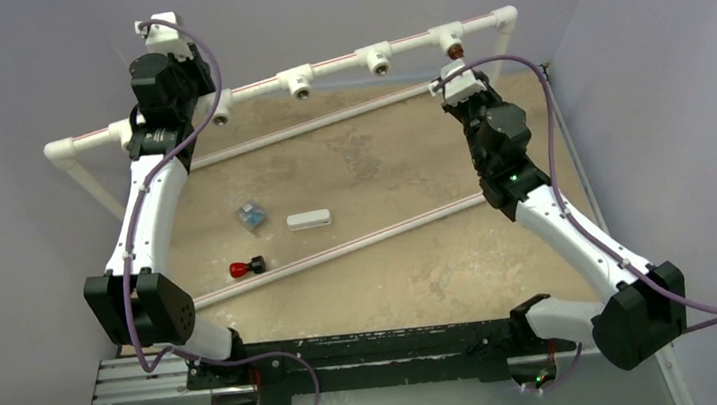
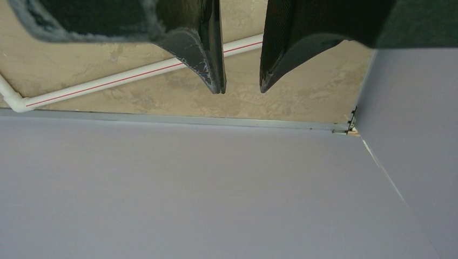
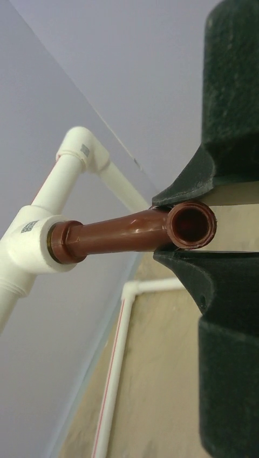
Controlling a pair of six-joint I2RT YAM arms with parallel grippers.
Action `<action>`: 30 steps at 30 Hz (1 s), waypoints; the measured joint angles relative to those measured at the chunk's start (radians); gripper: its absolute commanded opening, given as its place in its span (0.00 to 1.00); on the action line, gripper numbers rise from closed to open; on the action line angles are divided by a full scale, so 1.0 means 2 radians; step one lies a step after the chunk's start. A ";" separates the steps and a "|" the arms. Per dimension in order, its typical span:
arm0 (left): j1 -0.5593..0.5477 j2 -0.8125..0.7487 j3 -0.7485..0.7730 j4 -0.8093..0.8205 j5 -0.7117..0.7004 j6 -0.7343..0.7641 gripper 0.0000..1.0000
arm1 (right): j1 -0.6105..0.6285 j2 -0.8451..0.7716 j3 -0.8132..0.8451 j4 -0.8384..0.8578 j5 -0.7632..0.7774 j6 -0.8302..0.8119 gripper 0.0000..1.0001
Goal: Install the water faucets
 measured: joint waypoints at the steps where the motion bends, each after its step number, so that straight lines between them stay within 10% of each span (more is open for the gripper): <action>1: 0.000 0.000 0.000 0.000 0.000 0.000 0.28 | -0.002 -0.002 0.000 -0.002 -0.007 0.026 0.00; 30: 0.001 0.000 0.000 0.001 0.000 -0.001 0.28 | -0.047 -0.047 -0.004 -0.055 -0.084 0.706 0.00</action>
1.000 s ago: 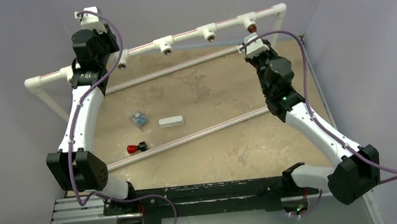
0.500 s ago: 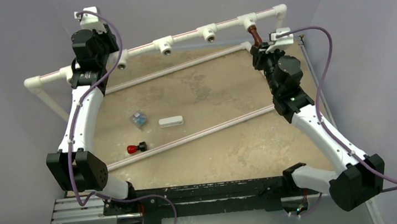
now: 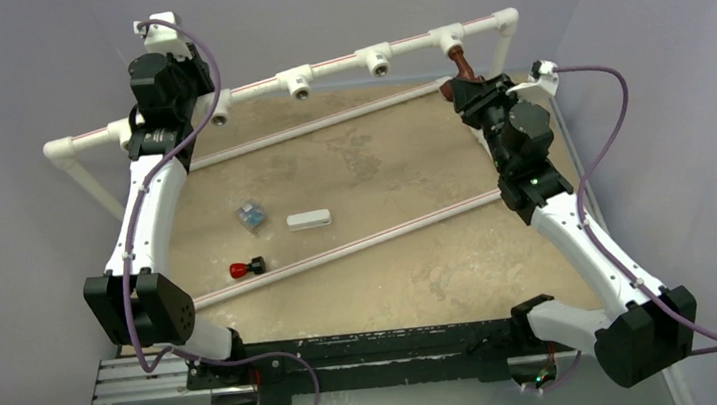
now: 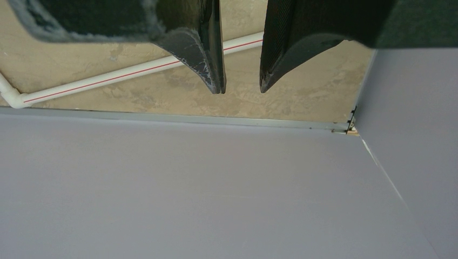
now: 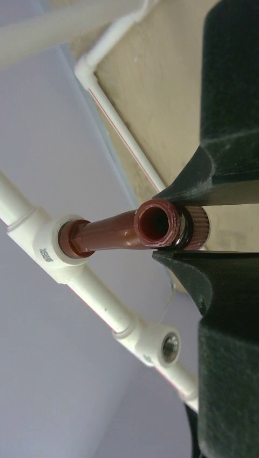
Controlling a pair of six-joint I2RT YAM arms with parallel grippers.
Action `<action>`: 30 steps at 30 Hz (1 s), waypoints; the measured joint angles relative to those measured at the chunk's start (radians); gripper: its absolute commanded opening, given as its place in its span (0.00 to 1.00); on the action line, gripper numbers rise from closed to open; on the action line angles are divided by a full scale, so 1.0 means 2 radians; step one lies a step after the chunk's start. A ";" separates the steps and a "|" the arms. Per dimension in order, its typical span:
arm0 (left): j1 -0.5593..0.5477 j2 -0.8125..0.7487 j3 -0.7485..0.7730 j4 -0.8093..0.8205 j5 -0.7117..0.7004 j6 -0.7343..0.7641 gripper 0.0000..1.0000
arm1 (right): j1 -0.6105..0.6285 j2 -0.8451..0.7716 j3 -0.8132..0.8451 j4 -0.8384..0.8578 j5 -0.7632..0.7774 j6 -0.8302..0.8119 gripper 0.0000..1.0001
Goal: Install the water faucets
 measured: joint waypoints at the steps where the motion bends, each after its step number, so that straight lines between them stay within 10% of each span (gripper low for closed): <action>1: 0.000 0.000 0.000 0.000 0.000 0.000 0.28 | -0.001 -0.001 -0.003 0.004 -0.001 0.023 0.00; 12: 0.000 0.000 0.000 0.002 -0.002 0.000 0.28 | -0.010 -0.002 -0.024 0.037 -0.005 0.236 0.02; 30: -0.003 -0.003 0.000 -0.006 0.002 0.000 0.28 | -0.005 -0.071 -0.048 0.010 -0.014 0.265 0.71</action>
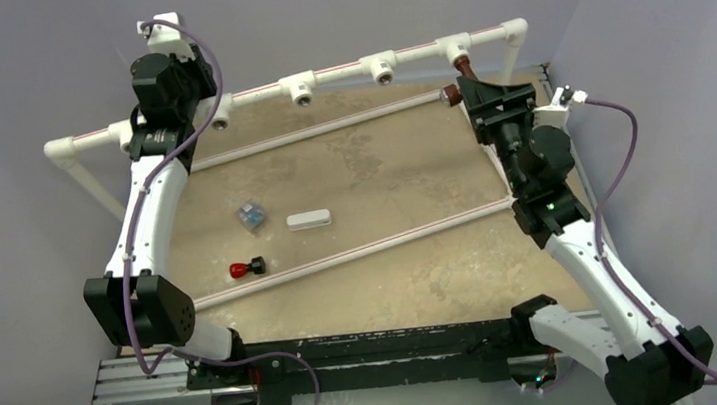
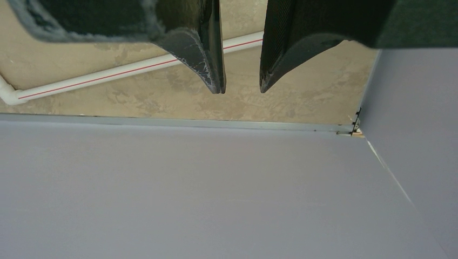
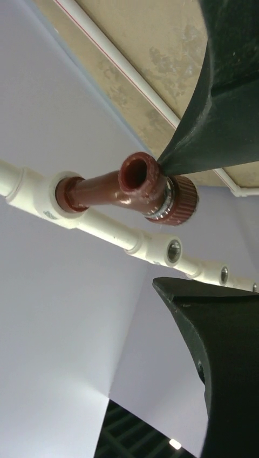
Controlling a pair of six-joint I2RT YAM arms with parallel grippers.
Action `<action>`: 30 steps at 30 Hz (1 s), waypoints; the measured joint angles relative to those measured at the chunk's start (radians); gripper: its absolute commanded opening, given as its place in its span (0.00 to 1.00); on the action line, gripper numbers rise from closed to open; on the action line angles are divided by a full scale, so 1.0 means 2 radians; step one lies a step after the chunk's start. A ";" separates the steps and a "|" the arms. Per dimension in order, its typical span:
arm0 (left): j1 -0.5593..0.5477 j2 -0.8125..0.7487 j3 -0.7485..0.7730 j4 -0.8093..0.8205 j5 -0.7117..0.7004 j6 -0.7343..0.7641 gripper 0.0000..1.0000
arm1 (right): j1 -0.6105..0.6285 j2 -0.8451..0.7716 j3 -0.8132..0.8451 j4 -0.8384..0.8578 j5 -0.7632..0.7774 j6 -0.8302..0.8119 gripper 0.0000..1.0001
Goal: Install the water faucets
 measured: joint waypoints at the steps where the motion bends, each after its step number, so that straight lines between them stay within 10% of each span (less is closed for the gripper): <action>1: -0.001 0.000 0.000 0.000 0.001 0.000 0.28 | 0.001 -0.010 -0.002 -0.006 0.000 -0.006 0.72; 14: -0.001 0.000 0.000 -0.003 0.001 0.000 0.28 | 0.005 -0.112 0.012 -0.045 0.016 -0.125 0.76; 30: -0.001 0.000 0.000 -0.003 0.001 0.000 0.28 | 0.005 -0.045 0.182 -0.195 -0.035 -0.570 0.76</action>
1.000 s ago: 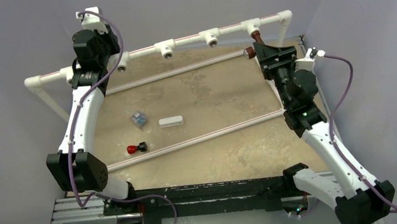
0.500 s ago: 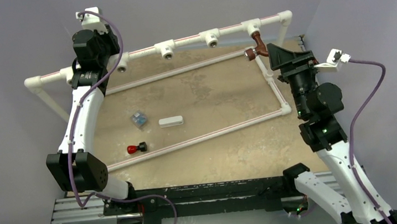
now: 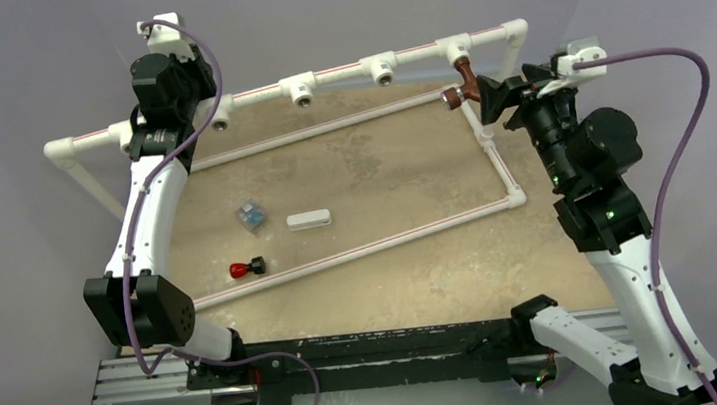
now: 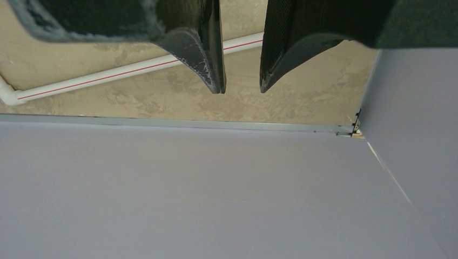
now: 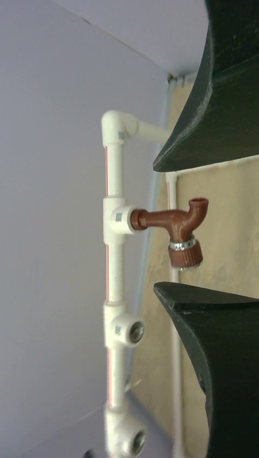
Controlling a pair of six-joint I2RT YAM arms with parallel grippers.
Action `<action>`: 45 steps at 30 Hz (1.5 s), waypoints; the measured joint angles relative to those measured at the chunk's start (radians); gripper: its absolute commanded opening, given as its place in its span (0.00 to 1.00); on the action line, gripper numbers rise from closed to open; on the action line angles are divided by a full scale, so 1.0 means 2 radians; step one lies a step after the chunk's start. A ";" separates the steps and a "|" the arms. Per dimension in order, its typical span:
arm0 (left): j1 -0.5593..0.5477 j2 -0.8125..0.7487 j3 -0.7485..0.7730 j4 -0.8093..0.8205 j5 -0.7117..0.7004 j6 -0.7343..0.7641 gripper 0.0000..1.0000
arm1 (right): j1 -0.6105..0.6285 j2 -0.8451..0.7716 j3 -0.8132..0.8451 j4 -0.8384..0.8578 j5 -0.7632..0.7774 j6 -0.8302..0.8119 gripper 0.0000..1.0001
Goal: Install the water faucets
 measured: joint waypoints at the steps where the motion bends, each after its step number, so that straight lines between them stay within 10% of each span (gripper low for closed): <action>1: 0.000 0.000 0.000 0.000 0.000 0.000 0.28 | 0.000 0.005 0.010 -0.012 -0.006 -0.026 0.76; 18: 0.000 0.000 0.000 0.000 0.002 0.000 0.28 | 0.118 0.027 -0.043 -0.123 0.091 -0.450 0.83; 31: 0.000 0.000 0.000 0.000 0.002 0.000 0.29 | 0.124 0.035 -0.190 0.141 0.222 -0.729 0.86; 45: 0.000 0.000 0.000 0.000 0.002 0.000 0.29 | 0.128 0.127 -0.188 0.256 0.223 -0.777 0.67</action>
